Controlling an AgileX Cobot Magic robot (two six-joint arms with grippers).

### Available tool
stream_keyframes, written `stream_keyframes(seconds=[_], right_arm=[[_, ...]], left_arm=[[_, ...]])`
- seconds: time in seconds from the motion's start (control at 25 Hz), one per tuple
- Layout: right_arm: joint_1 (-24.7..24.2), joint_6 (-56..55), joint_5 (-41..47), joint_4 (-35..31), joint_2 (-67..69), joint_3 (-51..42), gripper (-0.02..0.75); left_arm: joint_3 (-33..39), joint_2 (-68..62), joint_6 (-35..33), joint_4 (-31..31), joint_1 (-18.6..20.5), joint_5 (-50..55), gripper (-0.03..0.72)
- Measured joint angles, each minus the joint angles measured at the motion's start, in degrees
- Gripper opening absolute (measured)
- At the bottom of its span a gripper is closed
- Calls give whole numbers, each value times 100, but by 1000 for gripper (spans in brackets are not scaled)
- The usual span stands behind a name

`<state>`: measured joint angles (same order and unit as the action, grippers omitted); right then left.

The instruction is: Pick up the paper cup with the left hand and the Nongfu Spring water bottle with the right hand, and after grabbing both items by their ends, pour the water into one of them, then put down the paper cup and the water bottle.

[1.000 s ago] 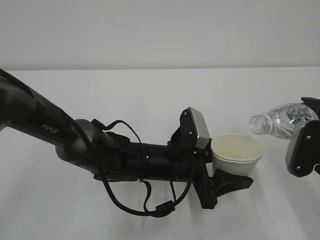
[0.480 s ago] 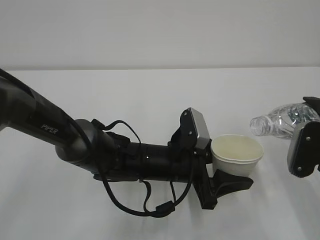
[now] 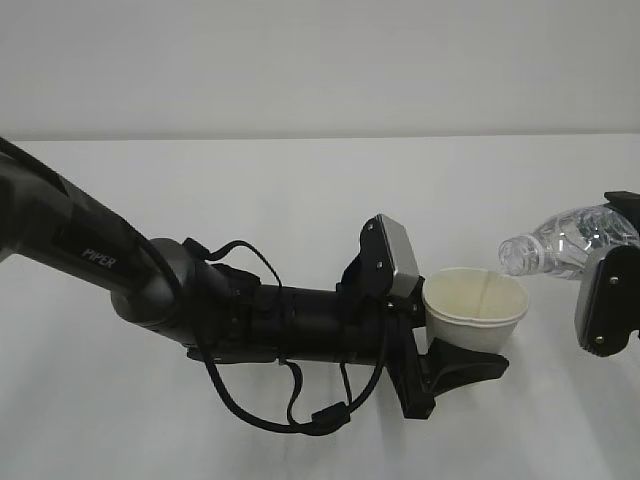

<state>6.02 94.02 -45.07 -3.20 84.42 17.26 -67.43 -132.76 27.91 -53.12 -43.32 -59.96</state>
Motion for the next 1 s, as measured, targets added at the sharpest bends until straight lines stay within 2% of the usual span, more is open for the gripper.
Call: stream_keyframes(seconds=[1.0], right_arm=[[0, 157, 0, 0, 0, 0, 401]], left_arm=[[0, 0, 9, 0, 0, -44, 452]])
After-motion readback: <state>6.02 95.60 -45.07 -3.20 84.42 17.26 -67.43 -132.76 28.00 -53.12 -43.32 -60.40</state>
